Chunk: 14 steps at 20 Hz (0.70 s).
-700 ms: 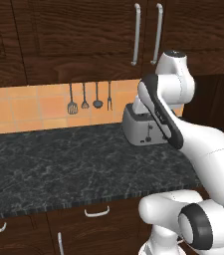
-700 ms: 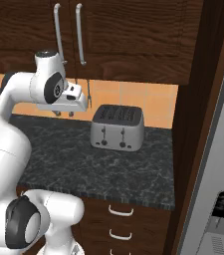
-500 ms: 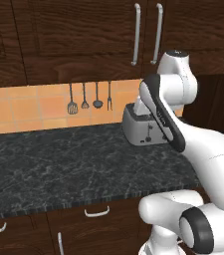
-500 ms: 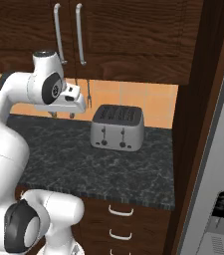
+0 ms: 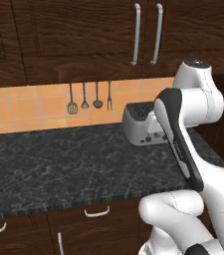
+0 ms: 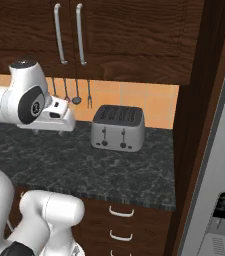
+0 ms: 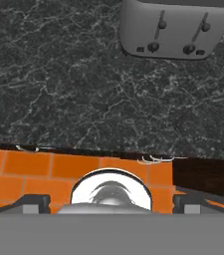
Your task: Navigate to the microwave.
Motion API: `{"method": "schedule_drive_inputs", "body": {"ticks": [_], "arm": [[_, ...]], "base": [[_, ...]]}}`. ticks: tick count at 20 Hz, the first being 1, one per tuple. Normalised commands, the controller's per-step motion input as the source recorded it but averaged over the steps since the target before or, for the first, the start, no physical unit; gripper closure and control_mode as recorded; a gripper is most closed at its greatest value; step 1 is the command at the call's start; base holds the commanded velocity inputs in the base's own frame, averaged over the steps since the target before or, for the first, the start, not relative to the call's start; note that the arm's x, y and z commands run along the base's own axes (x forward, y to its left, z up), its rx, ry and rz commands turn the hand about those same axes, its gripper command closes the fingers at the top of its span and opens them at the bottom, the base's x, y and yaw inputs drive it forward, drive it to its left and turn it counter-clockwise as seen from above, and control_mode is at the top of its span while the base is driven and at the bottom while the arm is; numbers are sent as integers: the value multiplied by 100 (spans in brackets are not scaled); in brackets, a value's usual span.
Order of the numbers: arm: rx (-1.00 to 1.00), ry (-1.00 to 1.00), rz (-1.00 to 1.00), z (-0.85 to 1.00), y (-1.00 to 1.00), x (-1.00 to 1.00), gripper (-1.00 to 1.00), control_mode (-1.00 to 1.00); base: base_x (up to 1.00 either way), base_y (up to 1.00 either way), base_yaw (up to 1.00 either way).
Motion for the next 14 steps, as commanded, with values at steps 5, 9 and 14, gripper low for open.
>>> {"method": "schedule_drive_inputs", "body": {"ticks": [5, 9, 14], "arm": [[0, 0, 0, 0, 0, -17, -100, 100], [0, 0, 0, 0, 0, 0, -100, 100], [0, 0, 0, 0, 0, 0, -100, 100]], "base": [[-73, 0, 0], [-81, 4, 5], [-10, 26, 79]]}}
